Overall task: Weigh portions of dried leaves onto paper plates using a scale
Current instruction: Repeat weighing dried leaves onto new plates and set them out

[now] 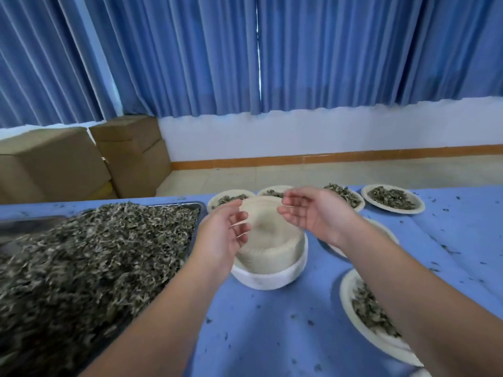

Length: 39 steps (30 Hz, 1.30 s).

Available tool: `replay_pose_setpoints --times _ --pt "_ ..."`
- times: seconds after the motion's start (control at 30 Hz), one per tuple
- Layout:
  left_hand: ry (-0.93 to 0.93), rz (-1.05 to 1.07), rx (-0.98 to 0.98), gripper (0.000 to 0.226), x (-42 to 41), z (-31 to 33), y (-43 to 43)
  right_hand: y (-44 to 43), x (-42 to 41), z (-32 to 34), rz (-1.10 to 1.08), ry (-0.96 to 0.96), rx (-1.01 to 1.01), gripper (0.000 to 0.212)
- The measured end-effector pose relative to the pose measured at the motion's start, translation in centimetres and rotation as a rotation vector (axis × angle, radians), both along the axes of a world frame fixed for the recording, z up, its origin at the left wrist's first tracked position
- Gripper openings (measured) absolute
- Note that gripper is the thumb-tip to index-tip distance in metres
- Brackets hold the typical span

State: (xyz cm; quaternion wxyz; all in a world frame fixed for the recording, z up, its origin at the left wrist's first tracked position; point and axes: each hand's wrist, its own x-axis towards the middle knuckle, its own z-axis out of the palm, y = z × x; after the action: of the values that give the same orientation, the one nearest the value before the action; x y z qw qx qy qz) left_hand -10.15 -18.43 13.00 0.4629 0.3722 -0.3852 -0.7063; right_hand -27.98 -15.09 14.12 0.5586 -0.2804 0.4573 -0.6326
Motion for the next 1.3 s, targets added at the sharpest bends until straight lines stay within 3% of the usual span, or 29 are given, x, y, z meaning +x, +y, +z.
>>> replay_pose_setpoints --times 0.3,0.57,0.8,0.93,1.0,1.17,1.3 --pt "0.027 0.076 -0.007 0.008 8.0 -3.6 8.6 7.4 4.7 -2.8 -0.092 0.058 0.012 0.015" --pt "-0.122 0.099 -0.035 0.005 10.6 -5.3 17.3 16.7 8.2 -2.4 -0.13 0.165 0.034 0.011" --pt "-0.431 0.24 -0.296 0.023 10.2 -11.3 18.7 15.9 9.7 -3.5 -0.158 0.592 0.042 0.01" --pt "-0.291 0.298 -0.193 0.027 10.4 -13.1 17.7 13.1 9.9 -3.6 -0.233 0.86 -0.095 0.018" --pt "-0.317 0.271 -0.195 0.027 10.2 -13.4 16.8 11.3 9.8 -3.4 -0.271 0.986 -0.13 0.024" --pt "-0.33 0.215 -0.213 0.025 10.0 -13.6 16.7 7.5 9.1 -3.4 -0.084 1.113 0.046 0.036" --pt "-0.218 0.222 -0.15 0.023 10.6 -13.4 16.0 5.9 9.2 -4.2 -0.019 1.265 0.125 0.024"
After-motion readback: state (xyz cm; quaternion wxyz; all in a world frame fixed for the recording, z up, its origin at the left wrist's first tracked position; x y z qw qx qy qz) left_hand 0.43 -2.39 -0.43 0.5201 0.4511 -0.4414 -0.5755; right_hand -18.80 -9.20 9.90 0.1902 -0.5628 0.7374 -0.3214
